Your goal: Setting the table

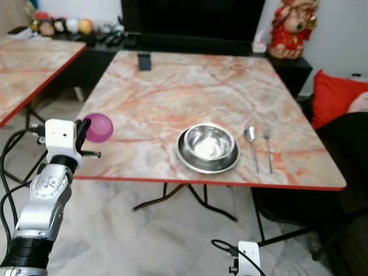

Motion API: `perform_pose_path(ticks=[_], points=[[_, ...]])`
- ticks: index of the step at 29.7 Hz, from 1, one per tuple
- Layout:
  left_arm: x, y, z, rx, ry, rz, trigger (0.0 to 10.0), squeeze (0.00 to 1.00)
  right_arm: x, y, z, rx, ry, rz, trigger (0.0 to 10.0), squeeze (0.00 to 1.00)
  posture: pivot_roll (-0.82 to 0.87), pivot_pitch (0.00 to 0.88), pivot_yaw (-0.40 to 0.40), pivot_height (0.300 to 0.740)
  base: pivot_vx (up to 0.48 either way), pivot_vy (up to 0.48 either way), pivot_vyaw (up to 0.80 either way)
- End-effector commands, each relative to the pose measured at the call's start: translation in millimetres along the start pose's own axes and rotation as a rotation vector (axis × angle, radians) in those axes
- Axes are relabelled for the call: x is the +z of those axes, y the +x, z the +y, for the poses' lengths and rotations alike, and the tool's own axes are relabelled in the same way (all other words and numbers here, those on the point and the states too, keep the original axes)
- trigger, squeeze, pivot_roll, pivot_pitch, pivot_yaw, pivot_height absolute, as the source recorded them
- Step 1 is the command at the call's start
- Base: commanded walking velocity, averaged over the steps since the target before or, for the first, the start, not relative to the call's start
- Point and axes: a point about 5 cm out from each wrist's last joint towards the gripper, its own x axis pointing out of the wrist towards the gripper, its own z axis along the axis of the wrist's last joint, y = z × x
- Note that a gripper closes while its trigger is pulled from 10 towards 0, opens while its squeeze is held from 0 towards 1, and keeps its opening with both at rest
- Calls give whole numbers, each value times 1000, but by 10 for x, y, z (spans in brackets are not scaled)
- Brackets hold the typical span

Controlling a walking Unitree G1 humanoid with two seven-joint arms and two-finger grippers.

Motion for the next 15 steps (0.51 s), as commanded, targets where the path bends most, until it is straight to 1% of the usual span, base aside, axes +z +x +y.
perform_pose_path(ticks=[1,7,15], points=[[33,2,-109,-40,-13,-11,10000,0,-28,-2,-47,-14,-5,13,10000,0,117,0,-68,724,409,0,0],[37,6,-102,-39,-16,-15,10000,0,-27,-3,-33,-15,-3,11,10000,0,118,0,-67,724,387,0,0],[78,37,-138,-69,-14,-29,10000,0,-36,-5,-39,-16,-1,14,10000,0,115,0,-63,724,0,0,0]])
